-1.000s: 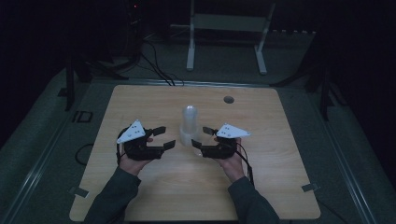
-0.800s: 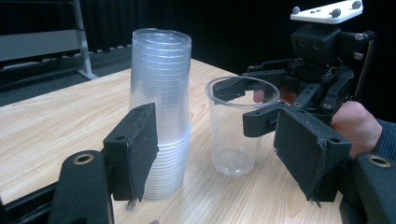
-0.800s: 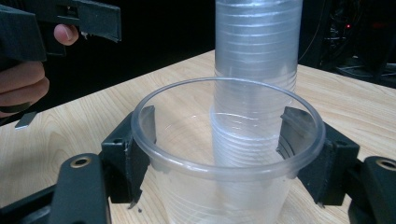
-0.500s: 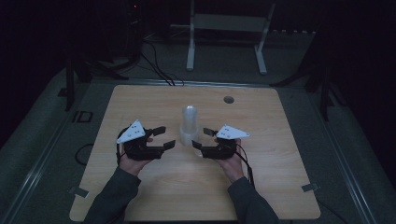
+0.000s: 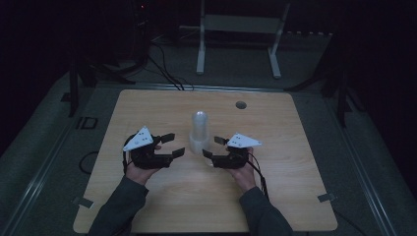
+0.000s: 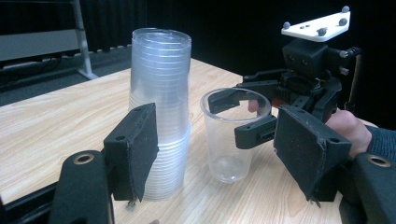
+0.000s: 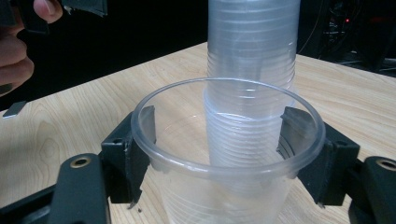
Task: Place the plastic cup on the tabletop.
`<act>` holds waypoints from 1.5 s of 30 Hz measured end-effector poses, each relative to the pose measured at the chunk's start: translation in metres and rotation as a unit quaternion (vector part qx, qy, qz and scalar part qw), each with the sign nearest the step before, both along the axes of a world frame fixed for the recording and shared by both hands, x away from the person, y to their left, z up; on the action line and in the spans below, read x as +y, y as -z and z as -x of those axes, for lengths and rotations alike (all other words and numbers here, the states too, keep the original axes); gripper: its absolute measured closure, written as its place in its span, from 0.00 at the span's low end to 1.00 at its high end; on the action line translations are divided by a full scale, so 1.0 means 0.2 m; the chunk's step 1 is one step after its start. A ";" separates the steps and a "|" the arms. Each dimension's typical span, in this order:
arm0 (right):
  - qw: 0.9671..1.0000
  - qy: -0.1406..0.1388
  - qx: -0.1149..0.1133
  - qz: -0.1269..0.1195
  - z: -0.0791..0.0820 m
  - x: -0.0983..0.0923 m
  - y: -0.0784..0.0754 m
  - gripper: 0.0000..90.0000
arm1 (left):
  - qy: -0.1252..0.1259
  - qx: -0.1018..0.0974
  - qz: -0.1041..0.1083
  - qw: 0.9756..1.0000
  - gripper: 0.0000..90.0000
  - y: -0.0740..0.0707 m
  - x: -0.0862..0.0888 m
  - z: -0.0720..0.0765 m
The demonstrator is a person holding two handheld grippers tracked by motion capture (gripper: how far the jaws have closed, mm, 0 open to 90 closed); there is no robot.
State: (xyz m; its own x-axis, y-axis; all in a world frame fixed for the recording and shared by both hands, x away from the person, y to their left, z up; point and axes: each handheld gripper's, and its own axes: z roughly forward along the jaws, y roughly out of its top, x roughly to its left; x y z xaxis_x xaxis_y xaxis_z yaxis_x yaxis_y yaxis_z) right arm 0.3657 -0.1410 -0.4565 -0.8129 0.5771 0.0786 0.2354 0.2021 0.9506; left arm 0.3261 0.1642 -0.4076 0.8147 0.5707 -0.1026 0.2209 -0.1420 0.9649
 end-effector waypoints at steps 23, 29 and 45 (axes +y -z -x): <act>1.000 0.012 0.002 0.017 -0.01 -0.01 0.05 0.30 | 0.002 0.001 -0.002 1.000 0.34 0.00 0.00 0.00; 1.000 0.014 0.004 0.019 -0.01 -0.01 0.06 0.30 | 0.002 0.001 -0.002 1.000 0.34 0.00 0.00 0.00; 0.999 0.019 0.007 0.033 -0.01 -0.01 0.09 0.30 | 0.002 0.000 -0.001 1.000 0.34 0.00 0.00 0.00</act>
State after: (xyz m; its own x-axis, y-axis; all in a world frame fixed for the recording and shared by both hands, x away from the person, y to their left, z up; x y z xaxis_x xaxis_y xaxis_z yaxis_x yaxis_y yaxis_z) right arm 0.3679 -0.1422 -0.4744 -0.7888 0.6126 0.0500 0.2572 0.2551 0.9321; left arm 0.3265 0.1637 -0.4081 0.8173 0.5672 -0.1014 0.2207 -0.1456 0.9644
